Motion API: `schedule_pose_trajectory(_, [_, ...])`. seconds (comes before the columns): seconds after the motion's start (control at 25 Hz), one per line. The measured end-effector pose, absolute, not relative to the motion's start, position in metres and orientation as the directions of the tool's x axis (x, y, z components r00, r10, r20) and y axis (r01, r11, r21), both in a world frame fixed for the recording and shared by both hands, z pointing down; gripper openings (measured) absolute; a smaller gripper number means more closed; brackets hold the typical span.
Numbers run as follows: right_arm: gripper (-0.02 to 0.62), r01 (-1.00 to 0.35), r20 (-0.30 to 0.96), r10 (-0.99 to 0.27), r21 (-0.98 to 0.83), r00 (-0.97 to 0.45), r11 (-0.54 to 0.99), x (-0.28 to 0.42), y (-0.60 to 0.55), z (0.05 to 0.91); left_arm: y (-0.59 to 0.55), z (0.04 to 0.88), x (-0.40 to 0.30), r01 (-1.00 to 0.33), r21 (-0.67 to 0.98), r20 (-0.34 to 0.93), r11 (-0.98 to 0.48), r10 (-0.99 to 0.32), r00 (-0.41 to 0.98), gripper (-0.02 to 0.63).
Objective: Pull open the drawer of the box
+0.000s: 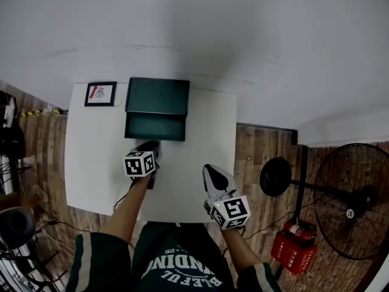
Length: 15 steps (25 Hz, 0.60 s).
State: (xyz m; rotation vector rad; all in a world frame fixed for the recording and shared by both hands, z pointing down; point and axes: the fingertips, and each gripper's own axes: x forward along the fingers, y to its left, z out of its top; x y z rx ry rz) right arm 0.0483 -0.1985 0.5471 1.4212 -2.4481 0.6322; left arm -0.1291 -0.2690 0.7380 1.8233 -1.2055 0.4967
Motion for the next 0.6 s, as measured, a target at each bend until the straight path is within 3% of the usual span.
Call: schedule_pose_trajectory(0.6, [0.001, -0.871, 0.39, -0.779, -0.231, -0.49, 0.433, 0.056, -0.183, 0.535, -0.242, 0.738, -0.132, -0.874, 0.455, 0.714, -0.17, -0.517, 0.472, 0.123])
